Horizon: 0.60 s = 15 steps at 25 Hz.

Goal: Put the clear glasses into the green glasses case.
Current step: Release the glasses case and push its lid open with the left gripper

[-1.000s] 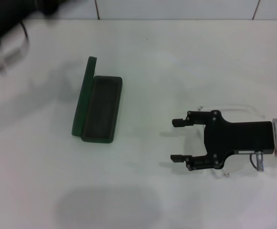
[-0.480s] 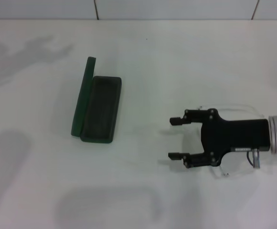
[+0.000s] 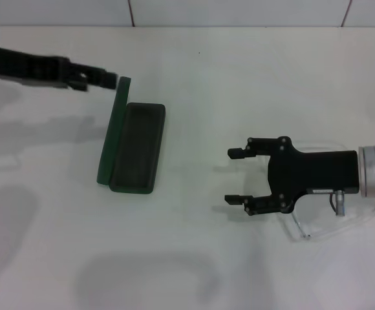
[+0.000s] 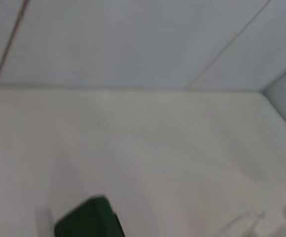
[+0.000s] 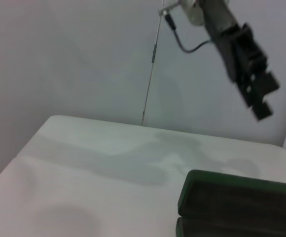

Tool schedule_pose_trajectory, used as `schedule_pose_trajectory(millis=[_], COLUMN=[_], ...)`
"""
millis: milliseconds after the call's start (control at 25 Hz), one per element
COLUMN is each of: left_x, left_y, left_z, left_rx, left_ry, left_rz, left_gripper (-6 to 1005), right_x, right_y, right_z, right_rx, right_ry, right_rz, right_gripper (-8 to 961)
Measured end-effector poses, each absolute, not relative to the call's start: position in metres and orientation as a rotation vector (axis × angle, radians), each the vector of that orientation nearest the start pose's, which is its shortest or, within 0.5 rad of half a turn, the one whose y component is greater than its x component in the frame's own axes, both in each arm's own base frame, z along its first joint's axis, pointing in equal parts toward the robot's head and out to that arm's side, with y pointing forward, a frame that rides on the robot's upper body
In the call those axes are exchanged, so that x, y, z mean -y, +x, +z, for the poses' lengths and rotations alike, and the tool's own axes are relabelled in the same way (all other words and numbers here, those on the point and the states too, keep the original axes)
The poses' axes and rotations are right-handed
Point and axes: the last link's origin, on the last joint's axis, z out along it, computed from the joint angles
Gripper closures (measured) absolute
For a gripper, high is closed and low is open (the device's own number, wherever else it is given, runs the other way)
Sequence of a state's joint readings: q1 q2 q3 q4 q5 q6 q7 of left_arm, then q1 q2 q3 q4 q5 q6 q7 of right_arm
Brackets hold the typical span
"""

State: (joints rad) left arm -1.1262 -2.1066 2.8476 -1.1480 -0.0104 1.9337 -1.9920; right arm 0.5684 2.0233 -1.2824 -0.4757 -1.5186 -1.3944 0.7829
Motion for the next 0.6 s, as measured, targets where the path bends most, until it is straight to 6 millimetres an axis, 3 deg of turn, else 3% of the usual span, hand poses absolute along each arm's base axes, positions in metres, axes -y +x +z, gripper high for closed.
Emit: schedule_pose_trajectory(millis=[120,320,600], left_x=[-0.381,-0.392,-0.403], left_y=[-0.208,-0.209,-0.208], left_z=[0.066,0.046,0.044], left_rx=[1.491,1.528,1.509], left_ry=[-2.511,-2.500,-2.446], left_rz=[-0.304,-0.183,-0.106], left_gripper=[169,170,170], right_x=[-0.328,-0.329,-0.328], right_y=[0.229,0.228,0.228], right_z=[-0.055,-0.056,-0.056], right_rx=[0.206,0.210,0.208], right_ry=[-2.832,-2.839,-2.840], right_rz=[0.654,0.653,0.653], right_gripper=[203,203,203])
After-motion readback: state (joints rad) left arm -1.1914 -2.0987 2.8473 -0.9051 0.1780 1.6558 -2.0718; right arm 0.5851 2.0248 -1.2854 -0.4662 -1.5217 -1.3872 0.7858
